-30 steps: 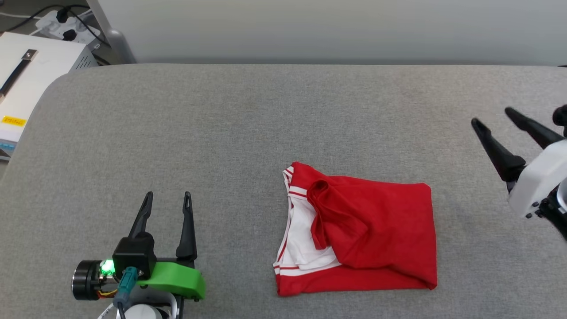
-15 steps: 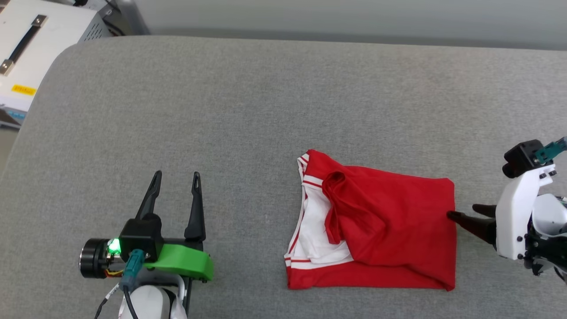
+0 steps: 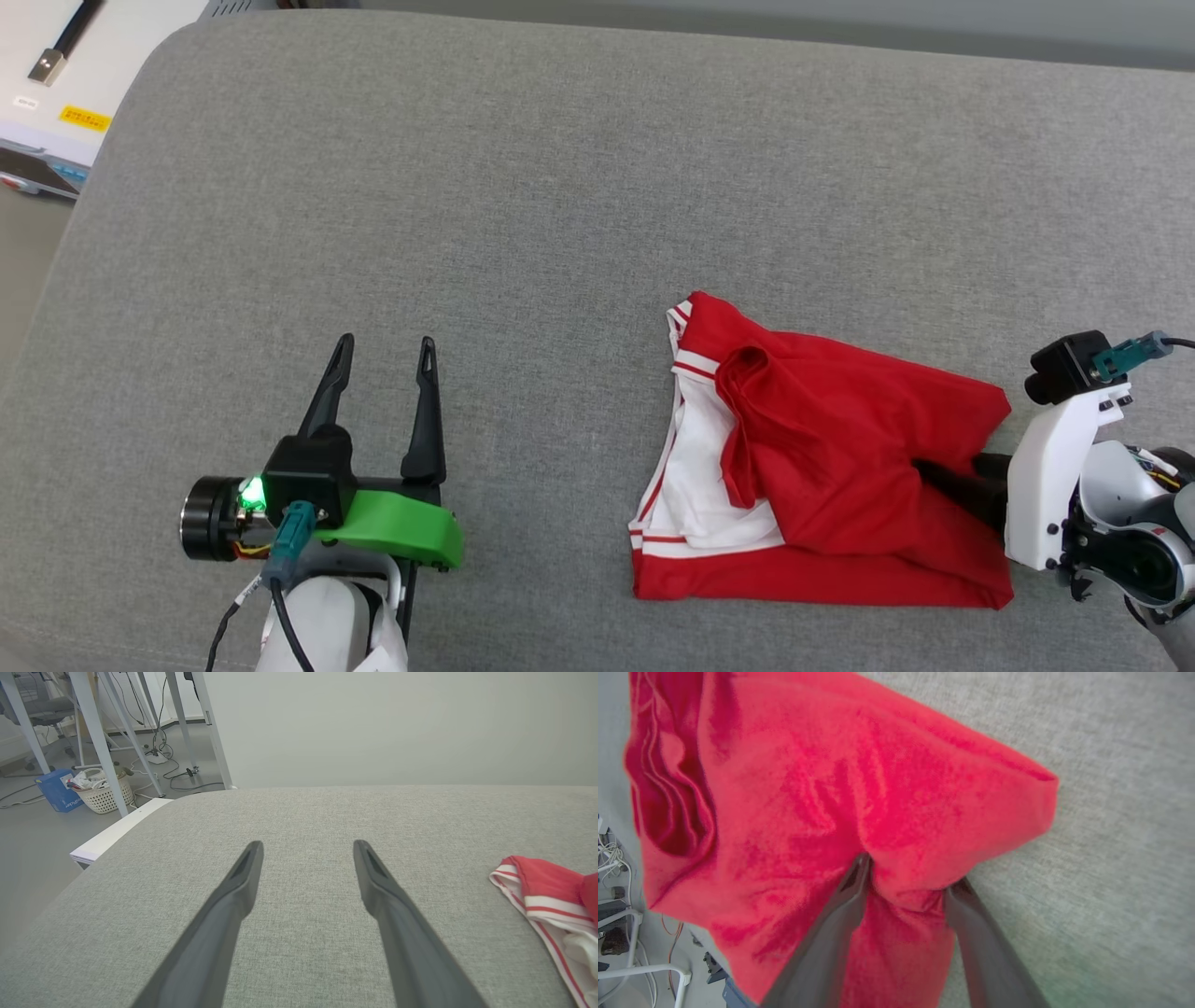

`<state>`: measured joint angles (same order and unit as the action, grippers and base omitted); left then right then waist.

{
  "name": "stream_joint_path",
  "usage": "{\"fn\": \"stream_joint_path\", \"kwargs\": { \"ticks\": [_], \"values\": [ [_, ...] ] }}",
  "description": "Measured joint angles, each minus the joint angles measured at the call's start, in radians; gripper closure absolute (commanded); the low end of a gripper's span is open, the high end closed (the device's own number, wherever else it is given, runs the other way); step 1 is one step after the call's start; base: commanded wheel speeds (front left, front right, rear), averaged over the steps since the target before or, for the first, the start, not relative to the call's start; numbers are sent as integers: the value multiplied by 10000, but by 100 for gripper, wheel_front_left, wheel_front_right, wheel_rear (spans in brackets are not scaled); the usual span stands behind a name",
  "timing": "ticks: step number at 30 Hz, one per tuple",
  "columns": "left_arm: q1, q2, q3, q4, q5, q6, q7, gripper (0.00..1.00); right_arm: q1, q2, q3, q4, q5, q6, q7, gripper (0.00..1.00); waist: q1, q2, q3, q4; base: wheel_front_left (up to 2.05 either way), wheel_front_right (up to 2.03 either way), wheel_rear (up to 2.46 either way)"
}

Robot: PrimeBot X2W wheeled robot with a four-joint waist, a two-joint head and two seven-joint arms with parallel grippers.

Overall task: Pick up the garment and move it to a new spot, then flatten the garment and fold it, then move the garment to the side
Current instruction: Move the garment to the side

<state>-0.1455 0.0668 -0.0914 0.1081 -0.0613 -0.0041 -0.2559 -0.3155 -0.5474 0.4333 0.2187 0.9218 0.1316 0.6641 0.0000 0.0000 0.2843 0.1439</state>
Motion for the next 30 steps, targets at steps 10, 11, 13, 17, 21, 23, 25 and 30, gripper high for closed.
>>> {"fn": "stream_joint_path", "kwargs": {
  "ticks": [10,11,13,17,21,23,25,30],
  "values": [
    [118,-25,188,46,0,21,0,0,-799,-385,888,-541,-470,-2,-1799,100,0,0,-418,-382,0,0,0],
    [184,-27,215,38,0,23,-2,0,-964,-527,988,-671,-623,-2,-1954,100,0,0,-457,-488,0,0,0],
    [290,-21,274,23,0,21,0,0,-1277,-884,1223,-955,-991,0,-2134,100,0,0,-523,-738,0,0,0],
    [374,-15,401,-50,0,33,0,0,-1702,-1544,1565,-1463,-1413,0,-2249,100,1,0,-603,-1293,0,0,0],
    [373,2,493,-190,2,42,-2,0,-2216,-2008,1661,-1707,-1555,0,-2257,100,0,0,-600,-1981,0,0,0],
    [360,31,529,-259,6,44,0,0,-2434,-2270,1682,-1753,-1567,0,-2243,100,0,0,-562,-2360,0,0,0],
    [340,67,573,-351,21,42,0,0,-2576,-2474,1634,-1714,-1569,0,-2245,100,0,0,-500,-2690,0,0,0],
    [8,240,606,-529,115,36,0,0,-2793,-2901,1204,-1137,-1630,0,-2385,100,0,0,-140,-3364,0,0,0]
  ]
}}
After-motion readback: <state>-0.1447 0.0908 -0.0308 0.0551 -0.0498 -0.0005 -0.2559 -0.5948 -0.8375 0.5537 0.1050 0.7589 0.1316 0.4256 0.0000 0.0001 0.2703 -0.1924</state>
